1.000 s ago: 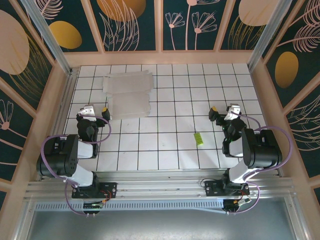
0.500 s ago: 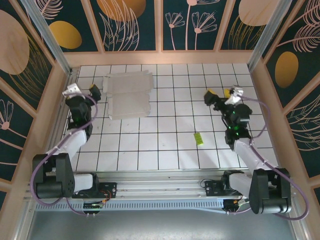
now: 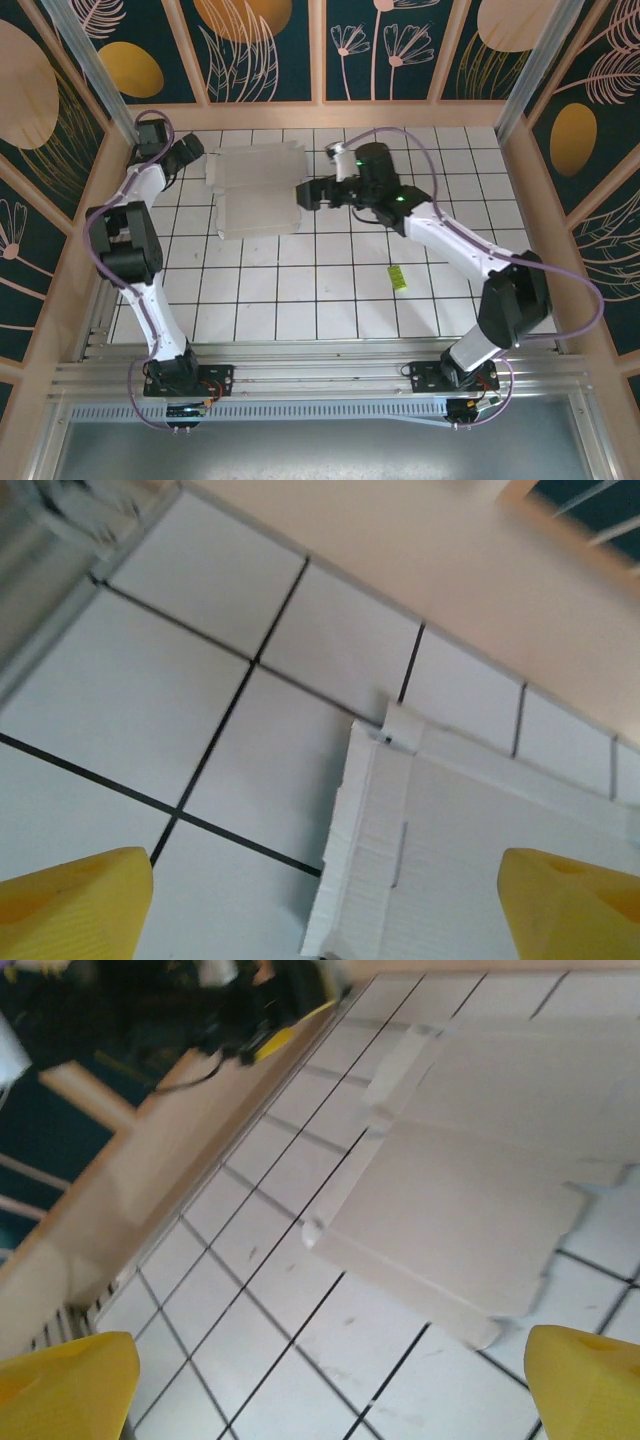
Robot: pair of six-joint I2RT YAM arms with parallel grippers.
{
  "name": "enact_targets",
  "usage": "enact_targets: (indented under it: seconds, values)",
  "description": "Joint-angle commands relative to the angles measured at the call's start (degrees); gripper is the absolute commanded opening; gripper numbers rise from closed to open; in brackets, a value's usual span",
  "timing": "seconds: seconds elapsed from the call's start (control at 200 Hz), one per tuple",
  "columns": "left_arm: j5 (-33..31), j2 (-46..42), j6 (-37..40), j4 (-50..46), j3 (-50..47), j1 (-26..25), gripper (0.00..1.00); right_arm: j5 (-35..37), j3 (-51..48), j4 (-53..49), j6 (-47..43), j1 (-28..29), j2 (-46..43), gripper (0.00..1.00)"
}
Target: Fold the paper box
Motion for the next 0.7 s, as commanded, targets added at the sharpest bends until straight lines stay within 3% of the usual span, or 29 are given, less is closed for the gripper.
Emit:
enact_targets:
  seconds: [0.0, 0.135, 0.34, 0.521, 0.696]
  values:
    - [10.8, 6.6, 4.4, -9.5, 9.2, 0.9, 0.89, -1.6, 5.2, -8.8, -4.3, 2.1, 4.5, 0.99]
    - [8.7, 14.8, 7.6, -12.7, 17.1, 1.1, 0.84, -2.1, 11.1, -12.5, -6.6, 2.4, 10.4, 0.99]
    - [18.2, 27.7, 8.9, -18.1, 32.5, 1.1, 0.74, -0.7, 24.9, -22.2, -10.3, 2.4, 20.2, 0.99]
    - [22.6, 28.8, 8.6, -15.5, 31.7, 1.0, 0.66, 1.6, 30.7, -21.5, -7.8, 2.2, 25.8, 0.99]
    - [28.0, 29.2, 9.3, -14.7, 30.3, 1.1, 0.44, 2.7, 32.6, -19.1, -4.0, 0.6, 27.6, 0.99]
